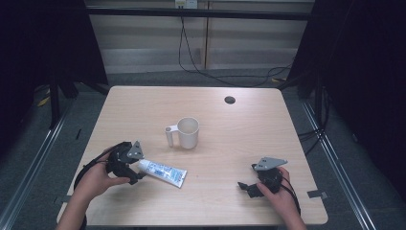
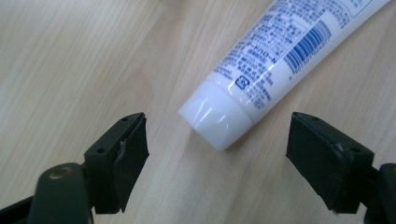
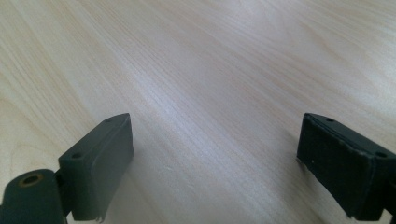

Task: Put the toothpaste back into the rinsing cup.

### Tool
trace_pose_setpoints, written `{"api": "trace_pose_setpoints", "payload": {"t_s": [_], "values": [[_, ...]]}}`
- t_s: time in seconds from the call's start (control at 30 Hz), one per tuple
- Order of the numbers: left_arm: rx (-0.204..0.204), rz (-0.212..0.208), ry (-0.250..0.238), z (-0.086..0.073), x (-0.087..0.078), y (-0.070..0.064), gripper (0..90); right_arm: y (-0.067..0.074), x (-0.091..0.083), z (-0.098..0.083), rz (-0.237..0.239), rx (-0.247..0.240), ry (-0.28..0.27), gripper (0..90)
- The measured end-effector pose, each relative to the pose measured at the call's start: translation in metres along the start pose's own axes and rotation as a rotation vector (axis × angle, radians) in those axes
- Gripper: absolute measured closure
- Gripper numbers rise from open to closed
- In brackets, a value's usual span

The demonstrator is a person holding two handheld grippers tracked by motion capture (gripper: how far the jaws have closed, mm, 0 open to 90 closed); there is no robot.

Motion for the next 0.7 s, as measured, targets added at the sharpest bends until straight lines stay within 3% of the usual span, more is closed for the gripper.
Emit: {"api": "trace_pose_setpoints", "payload": {"t_s": [0.47, 0.7], "values": [[0.117, -0.067, 0.077, 0.033, 0.01, 0.006, 18.7, 0.0, 0.0, 0.0, 0.0, 0.0, 0.0, 10.1], [0.159, -0.099, 0.071, 0.048, 0.017, 0.003, 19.1, 0.0, 0.0, 0.0, 0.0, 0.0, 0.0, 10.2]]}}
Point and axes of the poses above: each handheld gripper's, and its own axes: x roughly forward along the jaws, z roughly out of its top, y roughly to its left, the point moved 5 cm from there along x, roughly forward along the jaws, and after that the axes turned 10 degrees about x, right-handed, at the moved point
